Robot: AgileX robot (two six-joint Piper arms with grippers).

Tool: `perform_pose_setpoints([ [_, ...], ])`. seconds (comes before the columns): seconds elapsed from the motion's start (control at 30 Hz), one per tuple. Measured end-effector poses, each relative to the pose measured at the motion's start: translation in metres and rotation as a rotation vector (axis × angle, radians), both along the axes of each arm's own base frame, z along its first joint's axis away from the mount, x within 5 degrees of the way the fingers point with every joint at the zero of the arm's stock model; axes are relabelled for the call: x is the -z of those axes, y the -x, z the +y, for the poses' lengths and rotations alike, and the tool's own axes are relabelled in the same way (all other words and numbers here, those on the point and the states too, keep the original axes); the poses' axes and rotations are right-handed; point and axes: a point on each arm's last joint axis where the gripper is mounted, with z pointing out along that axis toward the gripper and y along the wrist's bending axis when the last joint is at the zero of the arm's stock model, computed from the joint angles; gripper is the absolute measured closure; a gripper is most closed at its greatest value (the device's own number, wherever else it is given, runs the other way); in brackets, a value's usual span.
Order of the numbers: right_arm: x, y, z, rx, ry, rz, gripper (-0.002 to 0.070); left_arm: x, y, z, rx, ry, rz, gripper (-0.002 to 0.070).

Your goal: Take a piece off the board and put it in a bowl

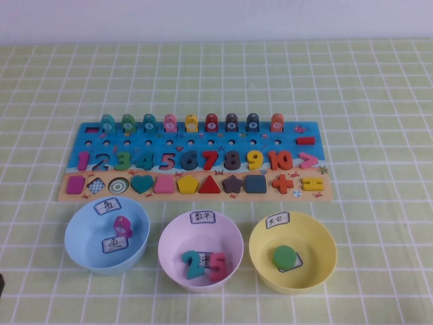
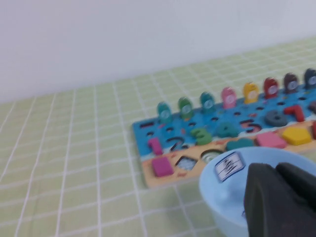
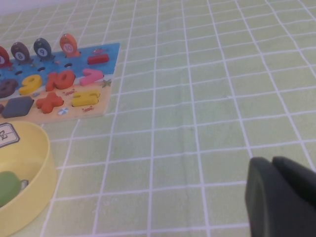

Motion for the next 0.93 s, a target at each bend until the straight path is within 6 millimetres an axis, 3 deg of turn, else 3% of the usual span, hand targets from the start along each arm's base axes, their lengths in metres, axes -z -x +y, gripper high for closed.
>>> perform_pose_setpoints([
  [0.4, 0.000, 0.000, 0.000, 0.000, 0.000, 0.000, 0.0694, 0.020, 0.003, 0.005, -0.073, -0.041, 0.218, 0.0677],
  [0.93, 0.000, 0.000, 0.000, 0.000, 0.000, 0.000, 0.0694, 0.021, 0.003, 0.005, -0.073, -0.039, 0.226, 0.0677],
])
